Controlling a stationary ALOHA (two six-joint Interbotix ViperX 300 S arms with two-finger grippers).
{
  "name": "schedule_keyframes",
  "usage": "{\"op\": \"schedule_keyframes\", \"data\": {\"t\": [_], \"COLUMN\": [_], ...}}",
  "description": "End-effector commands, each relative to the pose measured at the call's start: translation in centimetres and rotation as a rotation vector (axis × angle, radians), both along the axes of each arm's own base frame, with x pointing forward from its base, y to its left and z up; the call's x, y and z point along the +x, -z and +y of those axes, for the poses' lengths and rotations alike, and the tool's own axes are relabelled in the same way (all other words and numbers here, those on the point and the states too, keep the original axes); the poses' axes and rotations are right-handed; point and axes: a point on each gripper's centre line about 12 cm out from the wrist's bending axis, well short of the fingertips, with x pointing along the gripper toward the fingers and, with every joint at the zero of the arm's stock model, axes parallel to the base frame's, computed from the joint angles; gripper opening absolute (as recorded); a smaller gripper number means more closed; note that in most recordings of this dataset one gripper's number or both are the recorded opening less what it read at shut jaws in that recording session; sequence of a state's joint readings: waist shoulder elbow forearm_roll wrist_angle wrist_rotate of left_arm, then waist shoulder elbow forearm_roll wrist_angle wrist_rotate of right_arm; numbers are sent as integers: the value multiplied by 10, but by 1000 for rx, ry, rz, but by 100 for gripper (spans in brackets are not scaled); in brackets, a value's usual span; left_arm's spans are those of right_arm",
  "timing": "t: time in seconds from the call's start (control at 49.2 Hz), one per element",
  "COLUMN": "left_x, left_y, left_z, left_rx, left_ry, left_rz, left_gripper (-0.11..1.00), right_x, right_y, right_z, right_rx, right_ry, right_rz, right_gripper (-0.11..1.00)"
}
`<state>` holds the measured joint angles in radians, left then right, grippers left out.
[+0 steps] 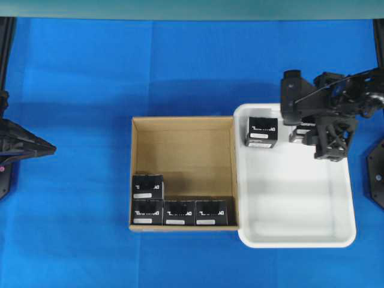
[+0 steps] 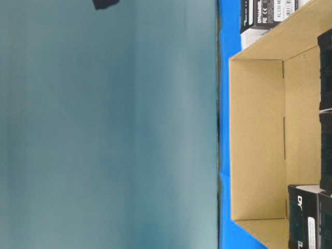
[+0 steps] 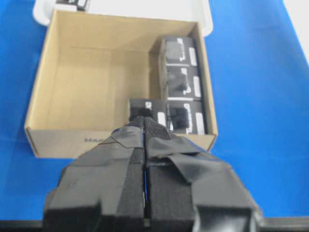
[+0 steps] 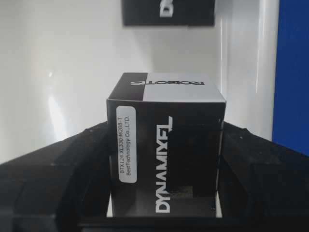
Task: Pick the box from inside the cardboard box.
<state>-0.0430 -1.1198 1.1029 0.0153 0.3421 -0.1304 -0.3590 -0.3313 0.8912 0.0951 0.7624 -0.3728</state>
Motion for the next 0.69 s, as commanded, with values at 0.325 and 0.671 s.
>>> {"op": "schedule_keyframes", "data": {"t": [0.325, 0.671], "left_x": [3, 3], "left_y": [-8, -10], "left_z": [-1, -2], "left_rx": [-1, -2], "left_ry": [3, 11], "left_rz": [-26, -37], "left_gripper": [-7, -7], "right_x": [14, 24], "right_y": [25, 33], "right_z": [-5, -8], "right_rx": [-6, -5], "right_ry": [-44, -45], "right_rz": [29, 29], "right_gripper": [61, 61]}}
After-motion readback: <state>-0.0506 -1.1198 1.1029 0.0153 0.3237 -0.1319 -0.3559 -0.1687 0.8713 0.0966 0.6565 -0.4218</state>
